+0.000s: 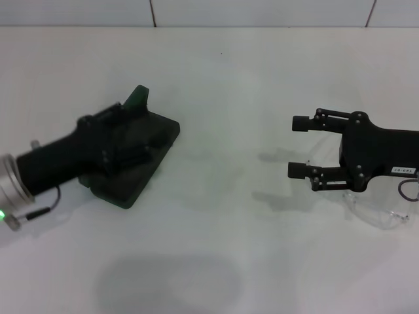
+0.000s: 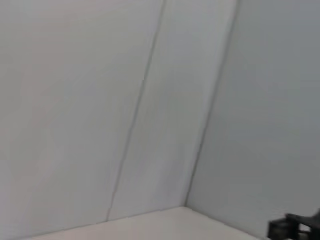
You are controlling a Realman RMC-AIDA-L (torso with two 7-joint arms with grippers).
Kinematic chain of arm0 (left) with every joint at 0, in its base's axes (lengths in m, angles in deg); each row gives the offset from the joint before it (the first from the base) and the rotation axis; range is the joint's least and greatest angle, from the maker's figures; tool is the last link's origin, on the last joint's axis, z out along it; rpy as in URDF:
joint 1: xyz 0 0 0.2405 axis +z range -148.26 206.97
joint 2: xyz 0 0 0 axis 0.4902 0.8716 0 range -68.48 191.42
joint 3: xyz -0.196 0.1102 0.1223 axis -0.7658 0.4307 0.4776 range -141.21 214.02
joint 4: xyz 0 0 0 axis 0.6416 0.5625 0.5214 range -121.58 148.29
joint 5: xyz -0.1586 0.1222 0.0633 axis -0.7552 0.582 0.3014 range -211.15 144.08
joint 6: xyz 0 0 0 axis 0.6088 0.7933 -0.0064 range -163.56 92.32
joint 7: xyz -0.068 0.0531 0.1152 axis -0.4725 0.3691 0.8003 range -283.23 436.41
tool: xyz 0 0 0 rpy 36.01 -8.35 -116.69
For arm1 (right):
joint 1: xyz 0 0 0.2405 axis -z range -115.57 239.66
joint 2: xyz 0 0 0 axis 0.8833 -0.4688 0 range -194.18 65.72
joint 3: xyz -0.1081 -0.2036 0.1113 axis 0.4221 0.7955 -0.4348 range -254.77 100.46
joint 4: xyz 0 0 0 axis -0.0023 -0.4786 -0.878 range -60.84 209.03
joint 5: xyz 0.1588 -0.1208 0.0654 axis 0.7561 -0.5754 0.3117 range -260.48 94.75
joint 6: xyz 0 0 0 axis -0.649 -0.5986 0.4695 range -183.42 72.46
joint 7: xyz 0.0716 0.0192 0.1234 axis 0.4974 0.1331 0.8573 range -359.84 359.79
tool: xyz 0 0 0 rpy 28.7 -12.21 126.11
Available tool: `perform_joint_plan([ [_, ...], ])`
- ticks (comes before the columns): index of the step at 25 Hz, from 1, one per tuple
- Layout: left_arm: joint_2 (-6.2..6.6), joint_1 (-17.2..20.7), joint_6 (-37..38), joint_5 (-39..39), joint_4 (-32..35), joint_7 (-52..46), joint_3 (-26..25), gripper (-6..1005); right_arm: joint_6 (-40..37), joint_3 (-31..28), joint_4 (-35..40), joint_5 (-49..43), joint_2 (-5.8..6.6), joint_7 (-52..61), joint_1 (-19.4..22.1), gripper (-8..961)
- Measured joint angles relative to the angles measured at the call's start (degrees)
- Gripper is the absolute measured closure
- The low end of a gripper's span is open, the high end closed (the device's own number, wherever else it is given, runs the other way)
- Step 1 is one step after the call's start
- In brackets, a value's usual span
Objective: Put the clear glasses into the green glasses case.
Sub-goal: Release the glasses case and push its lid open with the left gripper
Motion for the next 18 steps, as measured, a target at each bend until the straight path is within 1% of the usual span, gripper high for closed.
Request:
perform_joint_plan([
  [3, 1.34, -3.9, 0.0, 0.1, -4.5, -6.1, 0.6, 185, 0.6, 0.0, 0.3, 0.0, 0.05, 0.0, 0.3, 142],
  [5, 1.86, -7.0, 0.0, -0.2, -9.1, -10.6, 2.8, 185, 0.6, 0.1, 0.5, 0.0, 0.10, 0.0, 0.4, 142],
  [7, 2.11, -9.7, 0.2, -1.5, -13.3, -14.7, 6.4, 185, 0.7, 0.2, 0.5, 0.0, 0.12, 0.0, 0.4, 142],
  [9, 1.91, -12.8, 0.9, -4.8, -18.5, -20.3, 12.6, 185, 0.8, 0.2, 0.6, 0.0, 0.05, 0.0, 0.2, 142],
  [11, 1.14, -14.4, 1.4, -8.4, -21.9, -24.0, 18.7, 185, 0.9, 0.3, 0.7, -0.1, -0.07, 0.0, 0.1, 142],
  [12, 0.52, -14.9, 1.5, -10.9, -23.8, -25.8, 22.4, 186, 1.1, 0.3, 0.7, -0.1, -0.11, 0.0, 0.1, 142],
  [13, -0.58, -15.3, 1.6, -14.4, -26.6, -28.3, 27.0, 186, 1.3, 0.3, 0.7, -0.3, -0.19, 0.0, 0.1, 142],
  [14, -1.40, -15.5, 1.6, -17.2, -28.8, -30.2, 30.3, 186, 1.5, 0.2, 0.8, -0.5, -0.29, 0.0, 0.1, 142],
  [15, -2.59, -15.8, 1.8, -19.1, -31.6, -32.0, 32.9, 186, 1.7, 0.2, 0.9, -0.6, -0.39, 0.0, 0.0, 142],
  [17, -4.67, -16.5, 2.5, -20.6, -37.1, -34.1, 35.4, 186, 2.1, 0.1, 1.2, -0.8, -0.58, 0.0, 0.1, 142],
  [18, -6.07, -17.1, 3.6, -20.2, -40.7, -34.4, 35.4, 186, 2.4, 0.1, 1.4, -0.8, -0.67, 0.0, 0.1, 142],
])
